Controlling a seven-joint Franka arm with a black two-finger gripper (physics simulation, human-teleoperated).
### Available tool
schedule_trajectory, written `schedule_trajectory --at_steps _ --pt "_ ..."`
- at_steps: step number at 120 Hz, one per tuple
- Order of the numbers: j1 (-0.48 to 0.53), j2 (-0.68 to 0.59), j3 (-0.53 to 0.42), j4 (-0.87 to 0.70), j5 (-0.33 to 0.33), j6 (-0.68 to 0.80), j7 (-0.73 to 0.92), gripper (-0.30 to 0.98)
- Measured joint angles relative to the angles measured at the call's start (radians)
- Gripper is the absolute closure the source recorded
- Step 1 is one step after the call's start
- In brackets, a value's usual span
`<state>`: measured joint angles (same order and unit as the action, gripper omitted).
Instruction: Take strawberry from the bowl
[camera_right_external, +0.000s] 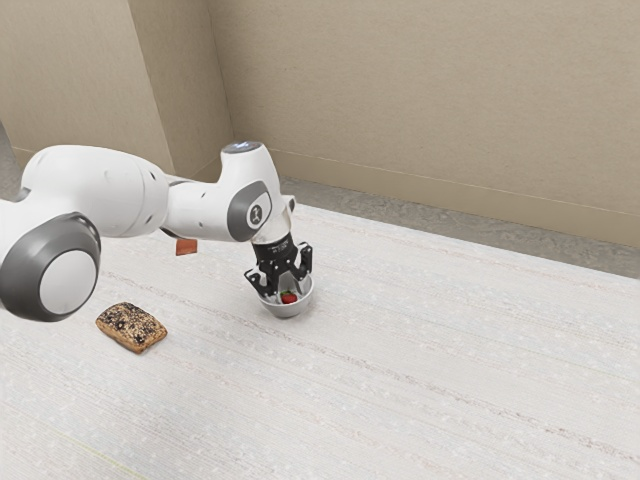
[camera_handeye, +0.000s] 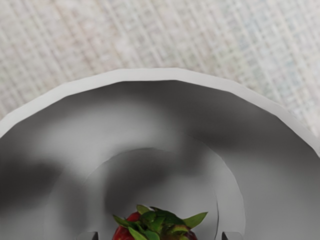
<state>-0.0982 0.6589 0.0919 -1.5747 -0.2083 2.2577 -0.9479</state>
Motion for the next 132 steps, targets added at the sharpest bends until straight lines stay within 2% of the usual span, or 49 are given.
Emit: schedule_trajectory --at_steps 15,62,96,114,132 --pt "0.000 -0.001 0.000 -0.001 0.003 0.001 0.011 0.44" --pt "0.000 -0.002 0.000 -0.002 0.018 -0.004 0.029 0.67" --pt "-0.002 -0.011 0.000 -0.006 0.027 -0.009 0.019 0.76" --pt "-0.012 -0.053 0.001 -0.013 0.033 -0.013 0.011 0.79" --pt "-0.048 -0.157 0.003 -0.073 0.040 -0.016 0.002 0.79"
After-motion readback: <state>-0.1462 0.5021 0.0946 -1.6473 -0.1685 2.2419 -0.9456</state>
